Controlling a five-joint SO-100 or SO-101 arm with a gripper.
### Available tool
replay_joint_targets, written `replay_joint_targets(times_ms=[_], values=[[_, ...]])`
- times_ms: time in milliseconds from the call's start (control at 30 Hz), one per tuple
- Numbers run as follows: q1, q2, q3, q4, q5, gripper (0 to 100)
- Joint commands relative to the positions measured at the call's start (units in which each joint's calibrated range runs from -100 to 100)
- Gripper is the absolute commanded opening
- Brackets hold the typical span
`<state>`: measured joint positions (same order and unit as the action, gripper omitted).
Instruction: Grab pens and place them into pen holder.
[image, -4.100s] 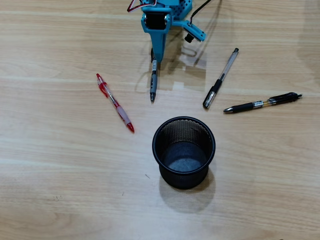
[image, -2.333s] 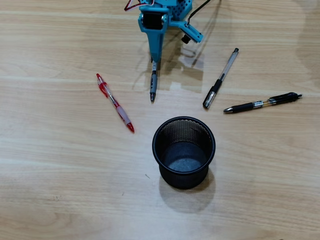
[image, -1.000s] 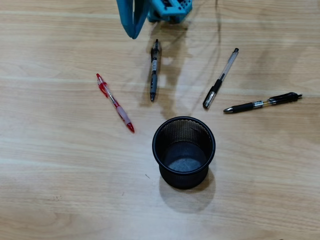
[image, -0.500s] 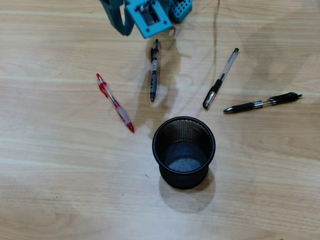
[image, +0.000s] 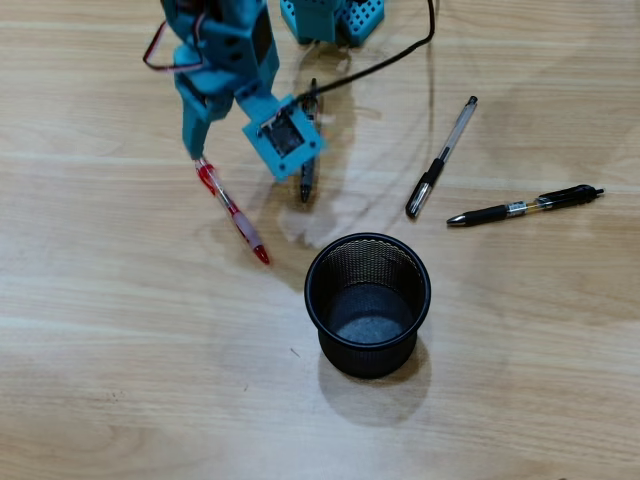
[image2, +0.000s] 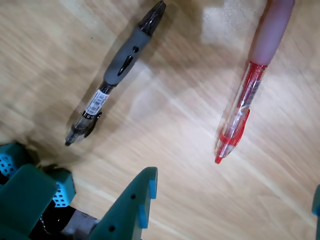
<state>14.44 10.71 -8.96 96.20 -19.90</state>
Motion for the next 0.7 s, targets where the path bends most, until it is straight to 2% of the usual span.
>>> replay_joint_targets(times_ms=[0,667], values=[[0.79,3.10,-2.08,-2.40,-0.05,33],[2.80,21.01,-2.17,-18.34,-2.67,33]])
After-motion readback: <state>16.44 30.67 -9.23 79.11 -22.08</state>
